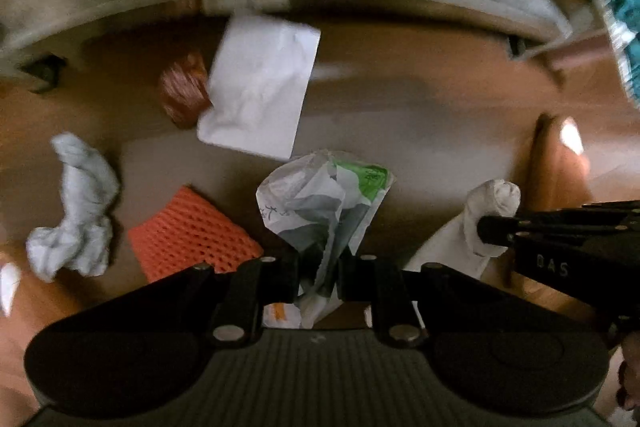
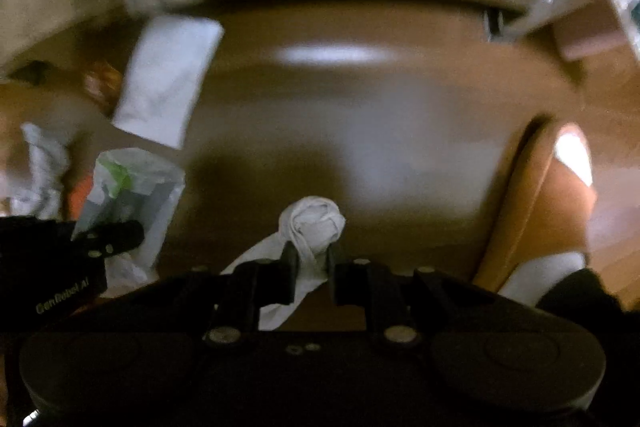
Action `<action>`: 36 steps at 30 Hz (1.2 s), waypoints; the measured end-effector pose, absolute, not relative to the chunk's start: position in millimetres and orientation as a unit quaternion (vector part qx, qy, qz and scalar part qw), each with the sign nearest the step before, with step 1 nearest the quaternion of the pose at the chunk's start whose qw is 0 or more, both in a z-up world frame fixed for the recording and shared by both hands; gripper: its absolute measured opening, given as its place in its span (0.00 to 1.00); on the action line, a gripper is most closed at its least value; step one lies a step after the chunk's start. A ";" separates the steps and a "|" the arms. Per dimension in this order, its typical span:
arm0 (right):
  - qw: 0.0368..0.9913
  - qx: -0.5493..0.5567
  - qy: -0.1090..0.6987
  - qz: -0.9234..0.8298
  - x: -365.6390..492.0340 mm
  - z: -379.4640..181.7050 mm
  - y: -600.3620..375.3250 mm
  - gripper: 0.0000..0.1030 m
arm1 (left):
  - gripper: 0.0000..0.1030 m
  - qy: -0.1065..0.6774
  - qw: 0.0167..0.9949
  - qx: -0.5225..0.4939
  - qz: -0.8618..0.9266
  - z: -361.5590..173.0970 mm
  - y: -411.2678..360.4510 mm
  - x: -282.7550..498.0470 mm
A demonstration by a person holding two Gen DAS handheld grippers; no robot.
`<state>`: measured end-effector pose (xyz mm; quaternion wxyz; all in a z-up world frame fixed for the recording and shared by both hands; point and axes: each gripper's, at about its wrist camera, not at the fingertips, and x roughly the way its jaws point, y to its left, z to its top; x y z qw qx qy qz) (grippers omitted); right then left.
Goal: Collect trash
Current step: 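Lift the plastic bag and white cloth up to the teal wastebasket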
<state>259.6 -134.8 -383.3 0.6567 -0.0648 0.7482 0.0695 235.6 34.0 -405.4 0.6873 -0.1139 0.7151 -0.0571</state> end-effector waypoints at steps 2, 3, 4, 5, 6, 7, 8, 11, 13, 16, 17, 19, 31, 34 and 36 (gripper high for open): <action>0.672 -0.063 0.733 0.079 259.9 -355.9 -131.7 0.13 | 0.15 0.699 0.704 -0.118 -0.048 -375.0 34.3 237.8; 0.681 -0.063 0.724 0.087 257.5 -340.9 -130.2 0.13 | 0.15 0.691 0.711 -0.121 -0.045 -358.3 33.9 237.3; 0.692 -0.063 0.712 0.097 253.7 -324.1 -127.7 0.13 | 0.15 0.680 0.721 -0.126 -0.041 -340.0 36.1 234.5; 0.702 -0.066 0.701 0.108 251.6 -309.7 -124.8 0.13 | 0.15 0.671 0.729 -0.129 -0.039 -326.6 36.3 233.7; 0.711 -0.071 0.689 0.119 246.8 -294.7 -122.1 0.13 | 0.15 0.661 0.738 -0.132 -0.036 -309.3 37.6 229.9; 0.721 -0.077 0.676 0.130 243.2 -277.9 -120.3 0.13 | 0.15 0.649 0.748 -0.136 -0.034 -291.1 38.9 226.8; 0.731 -0.082 0.662 0.142 240.2 -259.6 -118.0 0.13 | 0.15 0.638 0.756 -0.142 -0.032 -273.5 39.4 221.9; 0.761 -0.090 0.617 0.179 229.6 -209.0 -118.1 0.13 | 0.16 0.606 0.780 -0.155 -0.023 -227.6 42.8 206.7; 0.786 -0.103 0.577 0.198 219.0 -175.3 -119.3 0.13 | 0.16 0.583 0.796 -0.161 -0.017 -197.2 44.5 194.4; 0.813 -0.108 0.529 0.218 203.0 -131.0 -126.1 0.13 | 0.16 0.549 0.818 -0.169 -0.013 -155.0 48.9 177.3; 0.822 -0.107 0.514 0.222 198.8 -117.1 -130.6 0.13 | 0.16 0.537 0.826 -0.171 -0.015 -142.1 49.3 171.6; 0.837 -0.099 0.487 0.229 191.3 -89.8 -138.3 0.13 | 0.16 0.513 0.841 -0.173 -0.015 -117.0 50.8 162.2; 0.906 -0.129 0.304 0.266 173.9 60.0 -151.6 0.13 | 0.16 0.362 0.914 -0.181 -0.022 30.4 61.3 145.4; 0.919 -0.135 0.257 0.266 182.1 98.0 -150.6 0.13 | 0.16 0.319 0.931 -0.173 -0.027 71.4 63.7 151.1; 0.927 -0.140 0.229 0.263 189.1 120.0 -149.9 0.13 | 0.16 0.293 0.941 -0.169 -0.030 97.7 63.0 156.2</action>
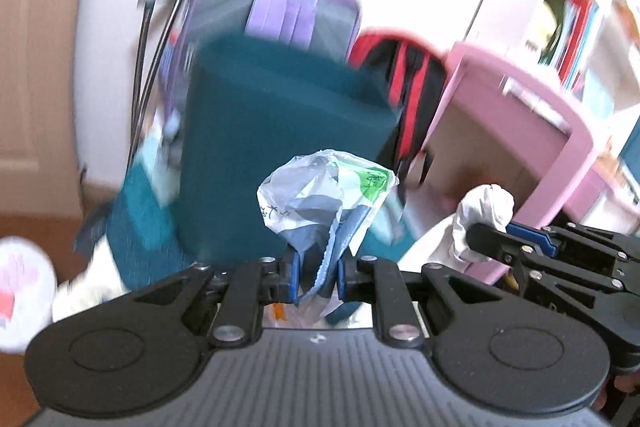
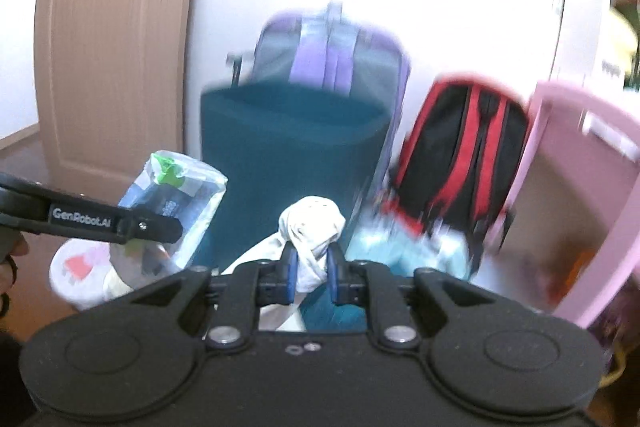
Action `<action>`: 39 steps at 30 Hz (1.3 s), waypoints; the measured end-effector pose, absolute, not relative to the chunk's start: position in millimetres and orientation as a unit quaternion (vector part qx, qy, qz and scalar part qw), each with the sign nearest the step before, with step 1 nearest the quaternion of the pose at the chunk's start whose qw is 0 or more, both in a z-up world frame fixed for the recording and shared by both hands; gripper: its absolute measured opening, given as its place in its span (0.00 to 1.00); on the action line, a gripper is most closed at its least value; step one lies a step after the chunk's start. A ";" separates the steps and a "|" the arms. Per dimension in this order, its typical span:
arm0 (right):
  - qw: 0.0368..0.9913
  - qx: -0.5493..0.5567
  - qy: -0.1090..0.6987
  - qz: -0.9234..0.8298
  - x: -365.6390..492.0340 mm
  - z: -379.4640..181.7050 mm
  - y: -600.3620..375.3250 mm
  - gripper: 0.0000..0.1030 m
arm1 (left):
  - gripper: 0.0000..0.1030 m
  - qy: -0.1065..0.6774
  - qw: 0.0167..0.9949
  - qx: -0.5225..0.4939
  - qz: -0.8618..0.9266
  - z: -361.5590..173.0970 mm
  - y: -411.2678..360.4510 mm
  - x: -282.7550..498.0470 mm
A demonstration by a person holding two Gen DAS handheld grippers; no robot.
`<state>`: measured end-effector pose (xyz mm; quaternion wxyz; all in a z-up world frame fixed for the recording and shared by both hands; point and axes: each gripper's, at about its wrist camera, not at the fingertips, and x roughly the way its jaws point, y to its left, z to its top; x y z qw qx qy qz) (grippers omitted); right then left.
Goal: Collect trash
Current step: 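Lift the plastic bag and white cloth up to the teal wastebasket, then open both tools over the wastebasket to drop the bag and cloth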
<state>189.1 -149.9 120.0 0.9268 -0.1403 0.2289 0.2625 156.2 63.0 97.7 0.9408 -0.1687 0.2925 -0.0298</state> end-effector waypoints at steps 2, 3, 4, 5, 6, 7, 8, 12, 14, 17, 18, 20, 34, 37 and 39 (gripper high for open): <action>0.935 -0.142 0.201 0.257 198.5 144.3 -147.5 0.13 | 0.16 0.270 0.948 -0.163 -0.032 120.5 63.7 162.9; 0.938 -0.141 0.188 0.253 204.6 155.5 -146.2 0.13 | 0.16 0.258 0.952 -0.159 -0.031 132.4 64.2 167.3; 0.942 -0.140 0.173 0.250 211.4 167.9 -144.4 0.13 | 0.16 0.247 0.956 -0.156 -0.030 143.3 64.8 171.2; 0.945 -0.140 0.162 0.247 217.8 175.7 -142.6 0.13 | 0.16 0.234 0.959 -0.154 -0.029 153.4 65.5 174.9; 0.948 -0.142 0.150 0.243 223.2 185.9 -139.0 0.13 | 0.16 0.223 0.962 -0.152 -0.028 162.5 66.6 179.2; 0.950 -0.144 0.139 0.238 230.9 194.9 -135.8 0.13 | 0.16 0.214 0.965 -0.149 -0.027 172.2 68.1 184.8; 0.952 -0.145 0.132 0.235 233.1 204.3 -133.6 0.13 | 0.16 0.207 0.967 -0.145 -0.025 179.1 69.4 190.4; 0.956 -0.147 0.120 0.224 261.3 219.9 -121.5 0.13 | 0.16 0.188 0.972 -0.138 -0.018 201.2 77.5 220.4; 0.957 -0.149 0.122 0.219 274.6 220.9 -114.6 0.13 | 0.16 0.189 0.972 -0.138 -0.012 204.5 82.5 236.5; 0.955 -0.156 0.132 0.217 292.5 214.1 -103.2 0.14 | 0.16 0.205 0.969 -0.139 -0.006 198.9 89.3 260.8; 0.953 -0.159 0.137 0.218 298.6 210.5 -99.4 0.14 | 0.16 0.211 0.968 -0.136 -0.003 195.0 90.2 268.0; 0.950 -0.165 0.148 0.220 307.4 204.0 -92.2 0.14 | 0.16 0.228 0.965 -0.127 0.002 185.6 92.8 283.3; 0.922 -0.161 0.247 0.251 364.0 149.0 -64.3 0.21 | 0.18 0.337 0.935 -0.108 -0.001 124.3 106.2 356.2; 0.920 -0.154 0.256 0.252 367.7 143.7 -65.7 0.24 | 0.26 0.350 0.930 -0.115 -0.003 118.1 109.8 361.5; 0.918 -0.147 0.264 0.256 369.6 141.6 -67.5 0.28 | 0.37 0.351 0.930 -0.106 -0.001 116.4 108.4 361.1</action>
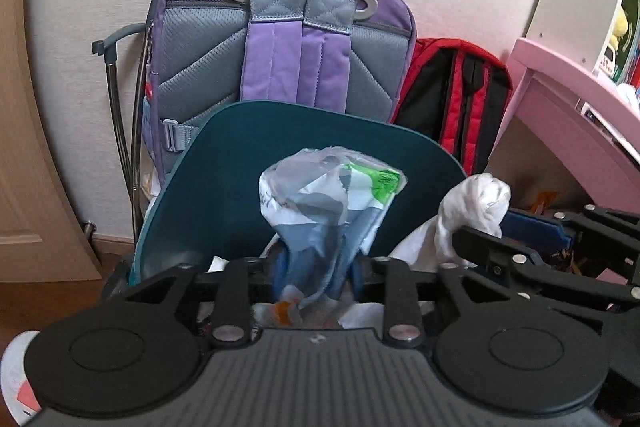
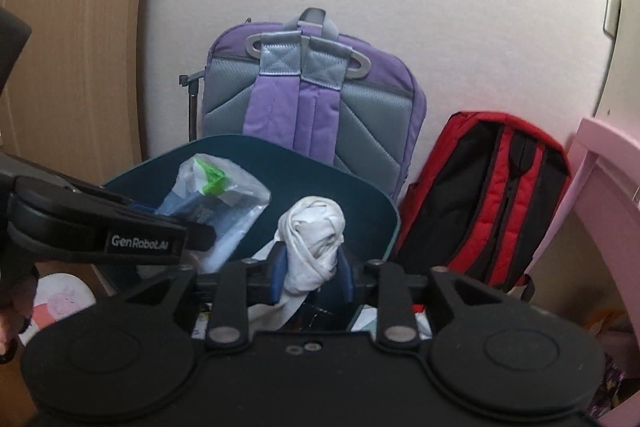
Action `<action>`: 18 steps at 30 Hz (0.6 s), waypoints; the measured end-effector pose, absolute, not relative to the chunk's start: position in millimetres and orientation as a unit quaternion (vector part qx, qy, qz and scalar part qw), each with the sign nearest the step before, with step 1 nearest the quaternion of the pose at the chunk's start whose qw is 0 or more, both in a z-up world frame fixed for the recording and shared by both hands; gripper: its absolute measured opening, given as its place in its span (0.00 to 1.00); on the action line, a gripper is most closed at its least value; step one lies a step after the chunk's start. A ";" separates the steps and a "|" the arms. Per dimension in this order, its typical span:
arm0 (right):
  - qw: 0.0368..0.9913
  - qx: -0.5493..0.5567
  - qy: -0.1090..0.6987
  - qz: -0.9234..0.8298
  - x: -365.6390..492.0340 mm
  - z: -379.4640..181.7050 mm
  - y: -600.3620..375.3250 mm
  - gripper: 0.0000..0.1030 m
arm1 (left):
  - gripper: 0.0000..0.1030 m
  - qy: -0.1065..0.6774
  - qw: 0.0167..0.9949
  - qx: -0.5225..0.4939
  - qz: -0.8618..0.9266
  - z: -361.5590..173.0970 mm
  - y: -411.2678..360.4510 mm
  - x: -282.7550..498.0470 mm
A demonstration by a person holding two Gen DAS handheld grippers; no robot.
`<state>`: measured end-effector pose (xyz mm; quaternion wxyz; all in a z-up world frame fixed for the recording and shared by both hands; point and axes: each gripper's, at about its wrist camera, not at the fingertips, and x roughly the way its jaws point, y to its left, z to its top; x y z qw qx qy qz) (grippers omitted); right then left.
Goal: Collect trash
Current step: 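Open both tools over the wastebasket to drop the bag and cloth, then lower both tools to the floor trash under the stool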
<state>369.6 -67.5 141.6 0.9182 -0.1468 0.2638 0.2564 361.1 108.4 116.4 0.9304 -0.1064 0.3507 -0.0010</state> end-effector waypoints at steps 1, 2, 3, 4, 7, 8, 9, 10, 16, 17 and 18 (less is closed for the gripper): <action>0.918 -0.144 0.266 0.258 369.9 141.1 -68.6 0.30 | 0.51 0.349 0.931 -0.104 0.002 116.0 107.6 360.2; 0.917 -0.141 0.268 0.260 369.9 140.8 -69.6 0.31 | 0.65 0.348 0.932 -0.103 0.005 116.3 106.8 359.1; 0.917 -0.139 0.270 0.259 370.4 141.2 -70.6 0.32 | 0.69 0.343 0.933 -0.103 0.009 117.3 106.5 356.5; 0.917 -0.136 0.272 0.258 370.6 141.7 -71.7 0.36 | 0.71 0.339 0.935 -0.105 0.012 119.1 107.1 355.6; 0.918 -0.117 0.273 0.263 366.0 146.0 -79.5 0.48 | 0.74 0.338 0.934 -0.114 0.010 124.4 109.5 350.9; 0.917 -0.108 0.275 0.267 364.5 147.9 -82.3 0.50 | 0.77 0.337 0.934 -0.117 0.010 126.7 110.4 349.2; 0.917 -0.101 0.278 0.269 362.9 150.2 -84.7 0.52 | 0.78 0.335 0.935 -0.119 0.011 129.0 111.0 346.2; 0.917 -0.096 0.278 0.270 362.2 152.3 -85.6 0.54 | 0.79 0.331 0.936 -0.120 0.012 132.0 111.2 341.6; 0.921 -0.081 0.265 0.274 338.6 166.9 -99.6 0.55 | 0.80 0.324 0.940 -0.108 0.009 146.5 105.9 312.6; 0.921 -0.077 0.264 0.275 334.6 169.1 -102.0 0.56 | 0.81 0.325 0.940 -0.106 0.008 148.1 104.6 307.5; 0.921 -0.074 0.264 0.277 329.9 171.3 -104.4 0.56 | 0.81 0.326 0.939 -0.105 0.008 149.8 103.1 302.2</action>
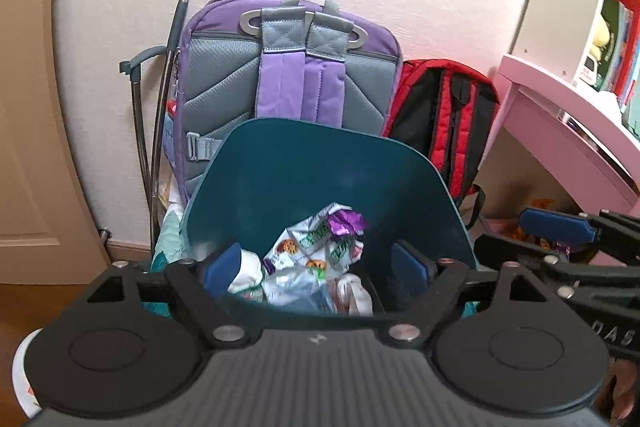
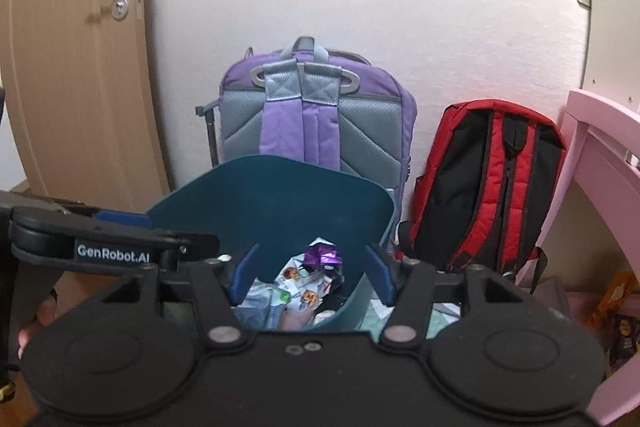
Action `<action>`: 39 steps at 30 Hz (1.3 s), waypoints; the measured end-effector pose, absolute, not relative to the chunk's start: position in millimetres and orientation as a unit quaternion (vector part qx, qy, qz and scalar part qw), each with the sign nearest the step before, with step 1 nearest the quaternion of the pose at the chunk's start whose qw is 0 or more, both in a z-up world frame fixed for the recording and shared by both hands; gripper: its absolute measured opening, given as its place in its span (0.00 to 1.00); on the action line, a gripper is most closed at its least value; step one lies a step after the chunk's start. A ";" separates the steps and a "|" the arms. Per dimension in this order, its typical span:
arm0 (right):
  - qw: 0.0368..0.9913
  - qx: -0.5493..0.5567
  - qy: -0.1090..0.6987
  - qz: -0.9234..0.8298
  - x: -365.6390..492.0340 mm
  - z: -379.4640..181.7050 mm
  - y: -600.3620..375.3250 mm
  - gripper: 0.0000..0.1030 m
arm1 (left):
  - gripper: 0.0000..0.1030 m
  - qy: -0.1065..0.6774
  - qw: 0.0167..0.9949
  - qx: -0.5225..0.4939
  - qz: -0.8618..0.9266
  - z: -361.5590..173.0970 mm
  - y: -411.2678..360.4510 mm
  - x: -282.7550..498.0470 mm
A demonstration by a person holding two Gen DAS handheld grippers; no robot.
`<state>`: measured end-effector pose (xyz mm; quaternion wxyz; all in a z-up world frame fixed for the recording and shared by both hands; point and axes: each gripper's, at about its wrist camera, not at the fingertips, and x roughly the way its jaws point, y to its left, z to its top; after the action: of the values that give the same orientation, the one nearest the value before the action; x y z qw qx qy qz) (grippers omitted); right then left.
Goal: Collect trash
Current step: 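Lower both tools to the floor trash under the stool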
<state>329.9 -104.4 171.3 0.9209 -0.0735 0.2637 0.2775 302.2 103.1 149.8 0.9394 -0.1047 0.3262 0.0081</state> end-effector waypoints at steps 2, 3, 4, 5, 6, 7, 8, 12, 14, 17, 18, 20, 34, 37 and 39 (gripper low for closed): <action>0.920 -0.069 0.263 0.282 318.9 175.8 -109.0 0.56 | 0.81 0.326 0.940 -0.102 0.004 152.6 100.5 288.8; 0.920 -0.069 0.262 0.284 313.4 177.5 -110.9 0.56 | 0.81 0.327 0.940 -0.100 0.002 154.0 98.7 281.8; 0.919 -0.067 0.262 0.286 307.9 179.1 -112.6 0.56 | 0.81 0.328 0.940 -0.097 0.001 154.8 97.4 276.3; 0.918 -0.065 0.263 0.288 302.0 180.4 -114.7 0.56 | 0.81 0.329 0.940 -0.094 -0.001 155.8 95.5 269.7; 0.917 -0.063 0.265 0.291 297.1 181.3 -116.5 0.56 | 0.81 0.330 0.940 -0.090 -0.003 156.5 93.7 263.1; 0.916 -0.060 0.266 0.295 292.0 182.0 -118.1 0.56 | 0.81 0.331 0.939 -0.088 -0.005 157.3 92.1 256.7; 0.915 -0.058 0.267 0.298 287.0 182.5 -119.5 0.56 | 0.81 0.332 0.939 -0.088 -0.007 157.8 90.7 250.8; 0.910 -0.052 0.272 0.308 267.0 182.4 -124.8 0.56 | 0.82 0.337 0.937 -0.089 -0.019 156.3 86.9 228.1; 0.907 -0.044 0.277 0.315 258.3 179.3 -127.5 0.56 | 0.86 0.341 0.935 -0.092 -0.028 152.1 85.8 216.9; 0.899 -0.037 0.290 0.326 245.4 168.0 -131.2 0.56 | 0.91 0.348 0.932 -0.099 -0.033 141.8 85.4 202.9; 0.897 -0.036 0.294 0.327 242.1 162.9 -132.0 0.56 | 0.92 0.351 0.931 -0.101 -0.030 137.4 85.8 199.1; 0.894 -0.034 0.304 0.328 236.6 150.4 -133.8 0.56 | 0.93 0.356 0.928 -0.104 -0.030 126.6 86.7 192.2; 0.848 -0.007 0.446 0.288 239.1 -18.2 -128.3 0.56 | 0.99 0.432 0.888 -0.159 -0.010 -20.6 118.1 185.1; 0.828 -0.012 0.493 0.265 245.7 -72.9 -122.4 0.56 | 0.98 0.480 0.864 -0.155 0.006 -72.7 123.9 194.4; 0.816 -0.009 0.520 0.251 249.3 -105.9 -121.2 0.56 | 0.98 0.505 0.850 -0.149 0.017 -106.4 125.1 199.1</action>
<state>249.3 -121.2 -105.9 0.8163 -0.0092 0.5199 0.2514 199.1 125.1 -106.4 0.8501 -0.1487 0.5049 0.0175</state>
